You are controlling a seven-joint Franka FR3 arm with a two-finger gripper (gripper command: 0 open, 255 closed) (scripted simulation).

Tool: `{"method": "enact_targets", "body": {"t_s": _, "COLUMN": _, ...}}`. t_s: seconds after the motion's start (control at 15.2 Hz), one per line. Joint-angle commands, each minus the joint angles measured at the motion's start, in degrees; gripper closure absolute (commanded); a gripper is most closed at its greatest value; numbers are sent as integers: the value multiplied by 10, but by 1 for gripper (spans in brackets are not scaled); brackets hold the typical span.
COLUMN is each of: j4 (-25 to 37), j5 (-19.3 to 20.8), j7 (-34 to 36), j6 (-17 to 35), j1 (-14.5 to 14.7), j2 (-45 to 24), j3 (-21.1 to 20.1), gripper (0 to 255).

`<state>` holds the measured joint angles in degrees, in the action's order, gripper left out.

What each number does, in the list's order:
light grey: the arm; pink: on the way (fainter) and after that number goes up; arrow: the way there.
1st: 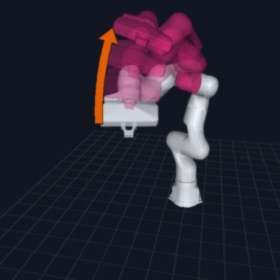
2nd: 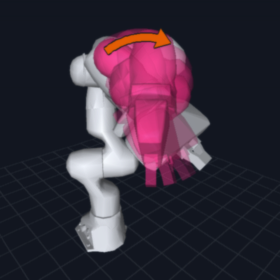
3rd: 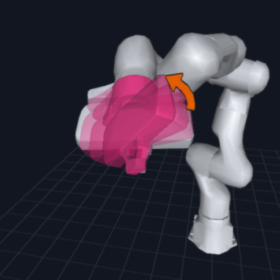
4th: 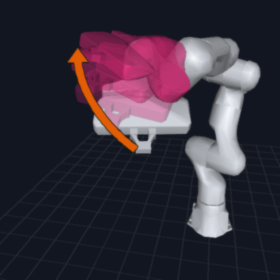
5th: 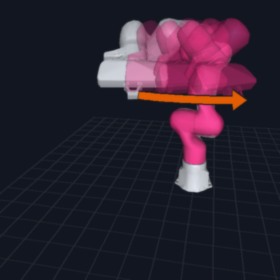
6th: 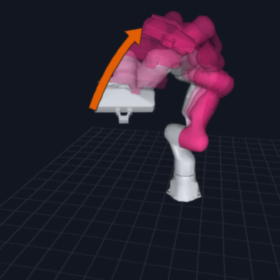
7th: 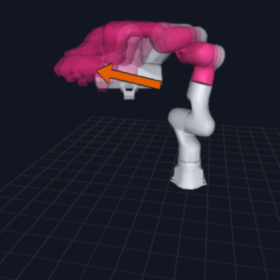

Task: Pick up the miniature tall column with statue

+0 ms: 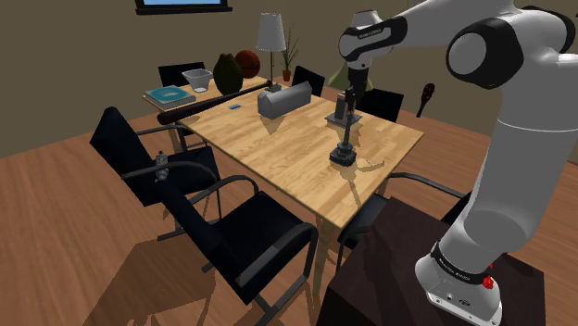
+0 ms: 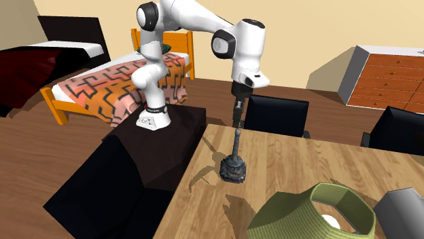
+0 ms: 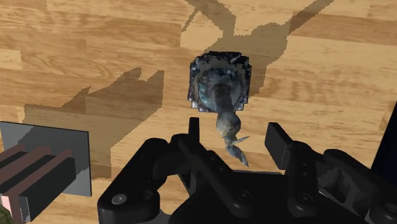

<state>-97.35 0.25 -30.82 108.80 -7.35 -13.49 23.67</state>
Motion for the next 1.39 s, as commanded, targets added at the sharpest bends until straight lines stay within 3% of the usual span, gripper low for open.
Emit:
{"method": "enact_targets", "body": {"t_s": 0.0, "j4": -2, "j5": 0, "j7": 0, "j6": 2, "j1": 0, "j2": 0, "j3": 0, "gripper": 255}}
{"method": "enact_targets", "body": {"t_s": 0.53, "j4": -1, "j5": 0, "j7": 0, "j6": 1, "j1": 0, "j2": 0, "j3": 0, "gripper": 255}}
{"method": "enact_targets", "body": {"t_s": 1.32, "j4": 82, "j5": 3, "j7": -4, "j6": -89, "j1": -1, "j2": 8, "j3": 2, "gripper": 255}}
